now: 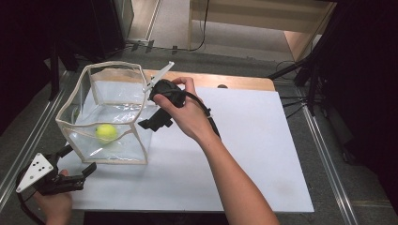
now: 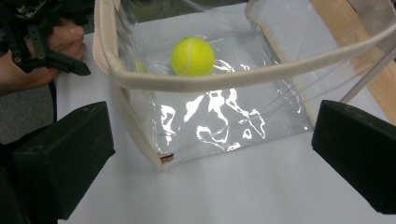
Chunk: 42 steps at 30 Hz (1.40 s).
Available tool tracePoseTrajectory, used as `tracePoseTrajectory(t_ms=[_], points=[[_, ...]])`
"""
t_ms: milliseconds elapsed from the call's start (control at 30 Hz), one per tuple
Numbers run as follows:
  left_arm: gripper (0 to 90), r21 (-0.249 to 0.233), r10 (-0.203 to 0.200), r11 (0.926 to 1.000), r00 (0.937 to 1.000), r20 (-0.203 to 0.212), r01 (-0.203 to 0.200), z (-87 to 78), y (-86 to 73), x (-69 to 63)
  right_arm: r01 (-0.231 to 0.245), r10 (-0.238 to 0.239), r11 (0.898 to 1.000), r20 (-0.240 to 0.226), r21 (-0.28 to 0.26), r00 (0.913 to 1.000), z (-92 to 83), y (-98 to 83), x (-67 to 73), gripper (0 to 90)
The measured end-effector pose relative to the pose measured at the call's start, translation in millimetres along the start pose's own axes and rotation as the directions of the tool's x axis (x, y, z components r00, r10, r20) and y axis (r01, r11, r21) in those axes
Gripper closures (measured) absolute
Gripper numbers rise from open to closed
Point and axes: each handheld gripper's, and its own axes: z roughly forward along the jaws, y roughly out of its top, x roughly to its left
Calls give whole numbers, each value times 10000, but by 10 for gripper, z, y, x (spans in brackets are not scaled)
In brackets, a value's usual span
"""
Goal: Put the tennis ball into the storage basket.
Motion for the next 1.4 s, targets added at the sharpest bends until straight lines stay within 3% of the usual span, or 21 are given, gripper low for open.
tracePoseTrajectory(t_ms=[833,1100,1400], points=[[1,-2,-8,10000,10000,1,8,-1,-1,1,-11,11,10000,46,-42,10000,295,-377,129,0],[1,7,0,10000,10000,2,0,0,-1,2,-289,290,9995,72,-153,9996,404,-574,141,0],[1,18,11,10000,10000,-8,-11,0,-1,1,-537,549,9975,255,-448,9982,384,-819,106,0]])
